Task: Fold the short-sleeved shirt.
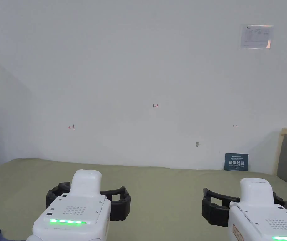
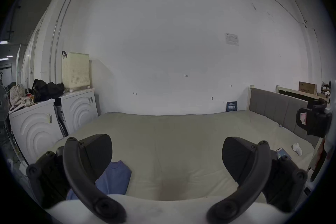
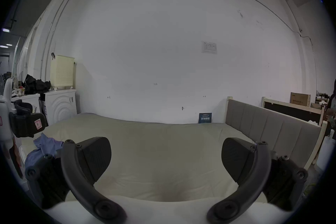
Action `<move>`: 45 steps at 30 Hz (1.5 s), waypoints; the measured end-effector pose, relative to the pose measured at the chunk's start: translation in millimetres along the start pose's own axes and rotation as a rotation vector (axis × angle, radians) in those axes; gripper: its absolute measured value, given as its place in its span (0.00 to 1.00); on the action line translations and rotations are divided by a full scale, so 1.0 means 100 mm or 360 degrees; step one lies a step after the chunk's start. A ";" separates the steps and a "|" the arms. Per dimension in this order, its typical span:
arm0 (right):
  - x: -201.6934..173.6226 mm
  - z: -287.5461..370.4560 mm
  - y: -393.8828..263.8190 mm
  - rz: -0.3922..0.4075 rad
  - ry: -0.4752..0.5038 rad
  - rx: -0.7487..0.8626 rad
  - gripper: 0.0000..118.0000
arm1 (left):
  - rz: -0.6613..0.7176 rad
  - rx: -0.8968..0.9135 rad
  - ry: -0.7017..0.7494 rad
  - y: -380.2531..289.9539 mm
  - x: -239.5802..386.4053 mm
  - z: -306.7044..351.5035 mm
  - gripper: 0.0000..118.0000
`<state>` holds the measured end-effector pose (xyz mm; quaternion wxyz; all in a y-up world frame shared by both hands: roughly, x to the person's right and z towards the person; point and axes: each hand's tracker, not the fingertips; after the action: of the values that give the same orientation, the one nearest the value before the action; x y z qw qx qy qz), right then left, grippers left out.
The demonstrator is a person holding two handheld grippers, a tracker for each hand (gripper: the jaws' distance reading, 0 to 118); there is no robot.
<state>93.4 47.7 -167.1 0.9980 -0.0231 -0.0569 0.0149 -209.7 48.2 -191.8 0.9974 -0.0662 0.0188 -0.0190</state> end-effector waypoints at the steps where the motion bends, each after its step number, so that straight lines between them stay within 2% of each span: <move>1: 0.01 0.00 0.00 -0.0002 0.0003 -0.0002 1.00 | -0.0010 0.0003 0.0011 0.00 0.01 0.00 1.00; 21: -0.01 -0.03 -0.03 0.0021 0.0009 -0.0056 1.00 | 0.0016 0.0001 -0.0033 -0.02 -0.03 0.02 1.00; 23: -0.02 -0.03 -0.04 0.0037 0.0010 -0.0065 0.98 | 0.0050 -0.0015 -0.0048 -0.01 -0.06 0.01 1.00; 24: -0.04 -0.02 -0.05 0.0045 0.0007 -0.0072 0.92 | 0.0052 -0.0026 -0.0041 -0.01 -0.06 0.00 0.98; 25: -0.04 0.00 -0.06 0.0052 0.0007 -0.0069 0.66 | 0.0049 -0.0029 -0.0037 -0.02 -0.06 0.00 0.84; 26: -0.05 0.01 -0.07 0.0066 0.0017 -0.0055 0.31 | 0.0035 -0.0029 -0.0045 -0.02 -0.06 0.00 0.53; 27: -0.07 0.01 -0.07 0.0093 -0.0012 -0.0042 0.02 | 0.0019 -0.0025 -0.0052 -0.03 -0.05 0.01 0.08; 28: -0.07 -0.01 -0.09 0.0102 -0.0061 -0.0028 0.00 | 0.0008 -0.0025 -0.0045 -0.04 -0.04 0.00 0.00; 29: -0.09 0.01 -0.09 0.0081 -0.0105 0.0024 0.00 | 0.0013 -0.0028 -0.0035 -0.06 -0.03 -0.03 0.00; 32: -0.08 0.03 -0.07 0.0040 -0.0056 -0.0019 0.00 | 0.0046 -0.0060 -0.0066 -0.03 -0.06 0.00 0.00; 38: -0.07 -0.03 -0.12 0.0069 -0.0082 -0.0047 0.00 | 0.0049 -0.0061 -0.0037 -0.05 -0.15 -0.03 0.00; 42: -0.27 -0.18 -0.19 0.0071 0.0060 -0.0137 0.00 | 0.0020 -0.0045 0.0178 -0.11 -0.42 -0.06 0.00; 45: -0.66 -0.31 -0.23 0.0105 0.0190 -0.0130 0.00 | 0.0024 -0.0081 0.0262 -0.16 -0.82 -0.02 0.00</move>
<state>31.9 20.9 -204.7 0.9968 -0.0663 0.0029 0.0440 -291.8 35.6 -189.0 0.9906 -0.0896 0.1018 -0.0163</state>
